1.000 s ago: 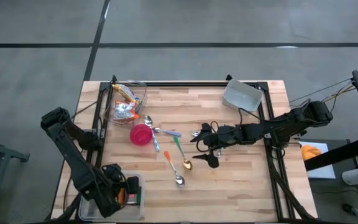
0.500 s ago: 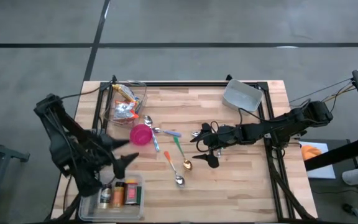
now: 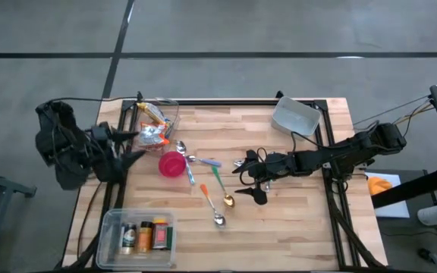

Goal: Pick & Place Food Item
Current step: Put the black seasoning bottle into the white bin

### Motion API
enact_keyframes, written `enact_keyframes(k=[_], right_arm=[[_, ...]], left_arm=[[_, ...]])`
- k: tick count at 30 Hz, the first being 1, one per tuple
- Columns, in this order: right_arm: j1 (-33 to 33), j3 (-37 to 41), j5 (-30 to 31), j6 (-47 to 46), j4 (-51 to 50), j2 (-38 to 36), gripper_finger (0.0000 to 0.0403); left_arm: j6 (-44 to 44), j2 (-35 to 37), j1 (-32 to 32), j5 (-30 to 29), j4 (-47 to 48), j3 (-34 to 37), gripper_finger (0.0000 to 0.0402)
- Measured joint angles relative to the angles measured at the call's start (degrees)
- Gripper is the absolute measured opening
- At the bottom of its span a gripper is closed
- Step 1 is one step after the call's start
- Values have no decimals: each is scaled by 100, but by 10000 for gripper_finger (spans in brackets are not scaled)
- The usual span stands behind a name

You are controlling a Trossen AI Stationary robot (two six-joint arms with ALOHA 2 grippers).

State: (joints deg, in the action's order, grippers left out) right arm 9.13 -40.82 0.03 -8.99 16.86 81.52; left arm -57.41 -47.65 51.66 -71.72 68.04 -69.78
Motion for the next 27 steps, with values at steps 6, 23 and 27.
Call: enact_keyframes(k=[6,23,27], right_arm=[[0,0,0,0,-1,0,351],[-1,0,0,0,0,0,351],[-2,0,0,0,-2,0,351]], left_arm=[[1692,882,-2,-19,-1636,749,364],[5501,2551,-369,2195,-5604,2613,364],[5398,3136,-420,2605,-5340,2658,364]])
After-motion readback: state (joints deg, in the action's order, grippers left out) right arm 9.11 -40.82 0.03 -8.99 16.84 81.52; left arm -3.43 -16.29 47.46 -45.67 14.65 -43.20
